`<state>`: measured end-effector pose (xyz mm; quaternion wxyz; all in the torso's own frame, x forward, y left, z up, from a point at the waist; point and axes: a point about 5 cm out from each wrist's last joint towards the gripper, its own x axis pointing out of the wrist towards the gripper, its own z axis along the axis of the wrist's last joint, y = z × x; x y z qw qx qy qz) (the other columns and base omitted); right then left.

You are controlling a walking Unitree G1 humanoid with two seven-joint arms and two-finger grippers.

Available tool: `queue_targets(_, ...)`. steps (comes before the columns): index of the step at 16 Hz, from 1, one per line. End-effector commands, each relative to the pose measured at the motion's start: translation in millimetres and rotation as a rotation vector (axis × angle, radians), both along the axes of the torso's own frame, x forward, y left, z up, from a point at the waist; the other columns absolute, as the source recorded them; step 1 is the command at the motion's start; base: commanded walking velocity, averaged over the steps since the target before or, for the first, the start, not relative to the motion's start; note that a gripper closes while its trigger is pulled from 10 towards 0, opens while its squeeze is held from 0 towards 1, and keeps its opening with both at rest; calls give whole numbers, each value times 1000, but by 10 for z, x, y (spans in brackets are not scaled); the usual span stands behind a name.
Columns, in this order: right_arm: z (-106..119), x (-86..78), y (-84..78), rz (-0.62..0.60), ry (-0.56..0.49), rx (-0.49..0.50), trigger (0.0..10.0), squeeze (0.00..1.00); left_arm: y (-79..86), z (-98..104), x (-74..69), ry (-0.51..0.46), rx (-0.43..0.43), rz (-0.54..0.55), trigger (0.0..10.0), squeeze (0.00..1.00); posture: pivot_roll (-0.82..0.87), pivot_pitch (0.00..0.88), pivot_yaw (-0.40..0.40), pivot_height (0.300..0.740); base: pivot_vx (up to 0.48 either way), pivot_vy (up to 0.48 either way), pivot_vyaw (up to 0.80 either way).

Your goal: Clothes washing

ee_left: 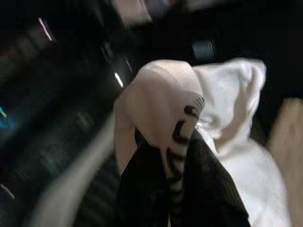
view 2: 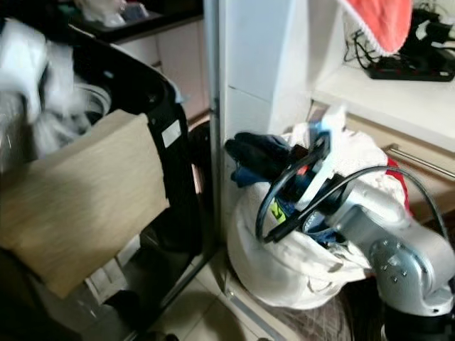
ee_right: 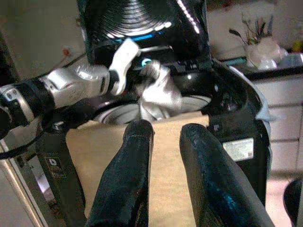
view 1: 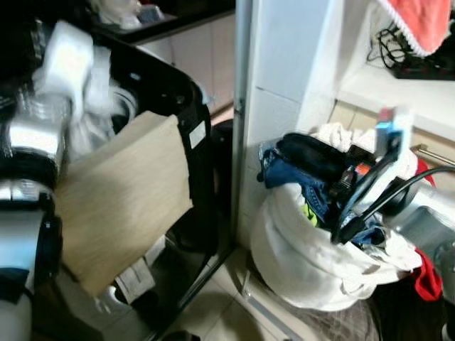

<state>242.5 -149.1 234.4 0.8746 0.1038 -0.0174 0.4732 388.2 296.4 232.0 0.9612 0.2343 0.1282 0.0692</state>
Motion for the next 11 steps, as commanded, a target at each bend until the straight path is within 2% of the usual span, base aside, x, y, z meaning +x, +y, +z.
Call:
queue_targets(1,18,-43,129,41,-21,-23,10000,0,48,142,-2,-52,-77,8,10000,1000,-168,0,83,740,0,0,0)
queue_targets(2,4,-51,184,56,-24,-36,10000,0,87,87,-22,-37,-100,19,10000,1000,-165,0,80,740,0,0,0)
queue_targets(4,-2,-50,236,81,-30,-38,10000,0,187,132,-54,-57,-21,57,10000,1000,-158,0,71,740,0,0,0)
queue_targets(8,-36,-9,223,64,-23,-66,10000,0,186,96,-58,-8,-122,40,10000,1000,-148,0,64,740,0,0,0)
queue_targets(11,-46,11,209,45,-20,-69,10000,0,179,102,-53,-6,-135,30,10000,1000,-149,0,69,740,0,0,0)
